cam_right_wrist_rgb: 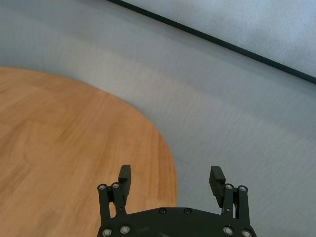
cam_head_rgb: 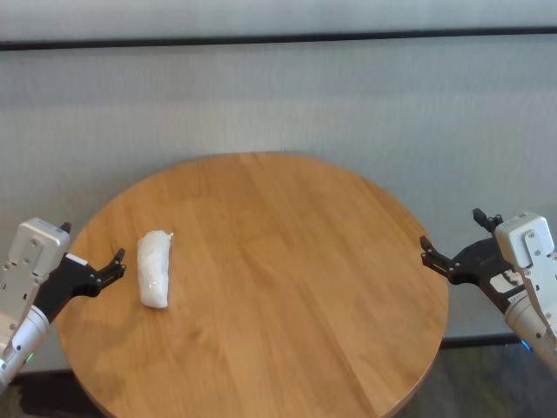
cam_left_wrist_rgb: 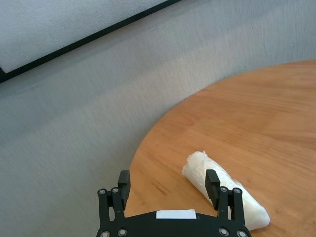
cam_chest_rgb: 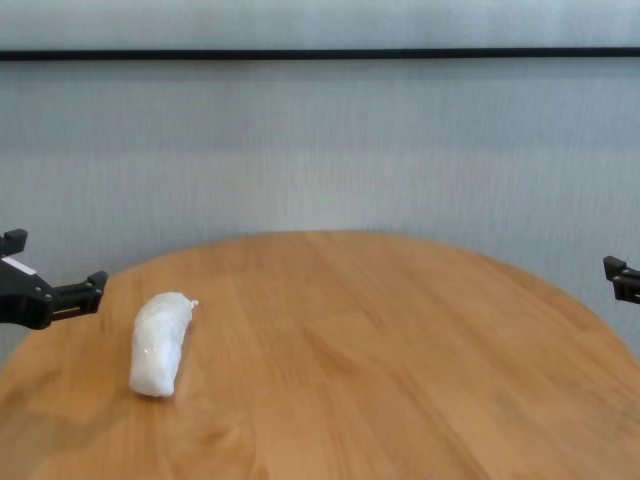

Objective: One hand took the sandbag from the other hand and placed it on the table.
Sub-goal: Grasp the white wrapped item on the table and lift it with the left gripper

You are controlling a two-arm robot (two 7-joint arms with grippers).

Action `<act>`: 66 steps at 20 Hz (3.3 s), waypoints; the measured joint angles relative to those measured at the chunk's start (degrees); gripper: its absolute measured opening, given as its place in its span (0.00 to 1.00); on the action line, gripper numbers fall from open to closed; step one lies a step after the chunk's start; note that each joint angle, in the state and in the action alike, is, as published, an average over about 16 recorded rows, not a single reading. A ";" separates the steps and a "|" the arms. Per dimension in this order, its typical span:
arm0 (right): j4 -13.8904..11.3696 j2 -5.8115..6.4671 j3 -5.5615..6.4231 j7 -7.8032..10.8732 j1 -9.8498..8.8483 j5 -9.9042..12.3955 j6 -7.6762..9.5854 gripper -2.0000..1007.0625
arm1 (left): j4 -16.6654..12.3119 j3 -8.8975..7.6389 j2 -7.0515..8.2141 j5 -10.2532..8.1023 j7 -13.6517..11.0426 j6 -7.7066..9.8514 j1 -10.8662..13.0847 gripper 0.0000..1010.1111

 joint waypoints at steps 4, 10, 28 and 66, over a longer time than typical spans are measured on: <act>0.00 0.00 0.00 0.00 0.00 0.00 0.00 0.99 | 0.03 -0.28 -0.08 0.02 -0.21 0.15 0.10 0.99; 0.00 0.00 0.00 0.00 0.00 0.00 0.00 0.99 | -0.10 -1.08 -0.27 -0.06 -0.94 0.34 0.47 0.99; 0.00 0.00 0.00 0.00 0.00 0.00 0.00 0.99 | -7.46 -5.85 -1.99 -5.50 -4.24 7.27 2.43 0.99; 0.00 0.00 0.00 0.00 0.00 0.00 0.00 0.99 | -5.83 -4.20 -17.37 -4.20 5.97 37.44 -4.92 0.99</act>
